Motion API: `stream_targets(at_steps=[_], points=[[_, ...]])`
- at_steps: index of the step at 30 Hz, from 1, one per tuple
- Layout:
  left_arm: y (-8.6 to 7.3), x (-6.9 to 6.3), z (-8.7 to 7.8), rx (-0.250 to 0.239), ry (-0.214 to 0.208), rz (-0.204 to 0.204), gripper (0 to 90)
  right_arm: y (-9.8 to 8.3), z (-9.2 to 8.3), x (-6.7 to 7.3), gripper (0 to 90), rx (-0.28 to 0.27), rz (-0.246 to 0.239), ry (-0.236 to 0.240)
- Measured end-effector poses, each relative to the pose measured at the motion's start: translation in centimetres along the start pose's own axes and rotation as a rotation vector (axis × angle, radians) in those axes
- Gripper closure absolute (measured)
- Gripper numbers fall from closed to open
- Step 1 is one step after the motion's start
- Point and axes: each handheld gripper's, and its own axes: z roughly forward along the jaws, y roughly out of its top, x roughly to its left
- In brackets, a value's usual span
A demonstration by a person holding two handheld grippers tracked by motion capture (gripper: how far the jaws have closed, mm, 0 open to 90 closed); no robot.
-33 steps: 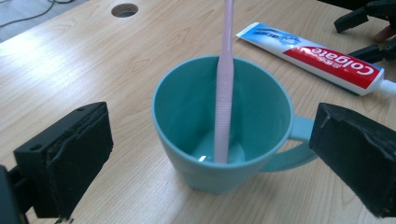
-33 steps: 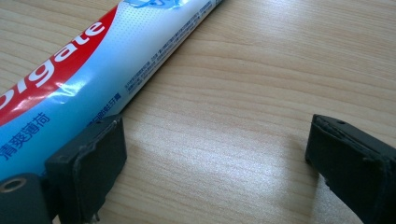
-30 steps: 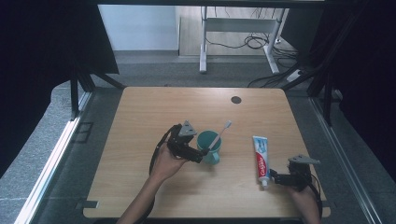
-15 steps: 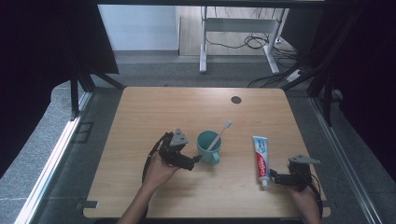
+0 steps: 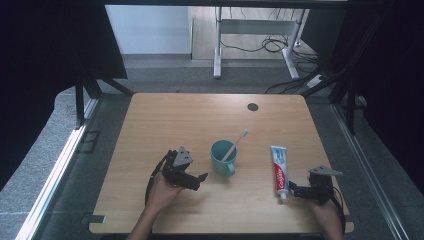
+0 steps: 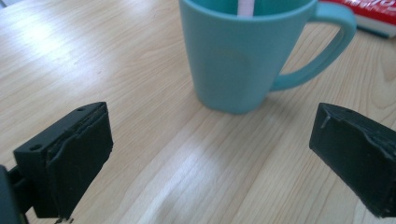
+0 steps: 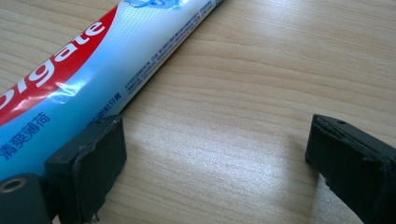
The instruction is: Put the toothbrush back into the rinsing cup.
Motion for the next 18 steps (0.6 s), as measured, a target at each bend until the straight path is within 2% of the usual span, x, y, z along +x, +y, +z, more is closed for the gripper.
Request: stream_targets(at_steps=[18], points=[[-3.1,-0.5,-0.5,0.031,0.027,-0.022,0.0,0.0,0.0,0.0,4.7,-0.001,0.001,-0.001]])
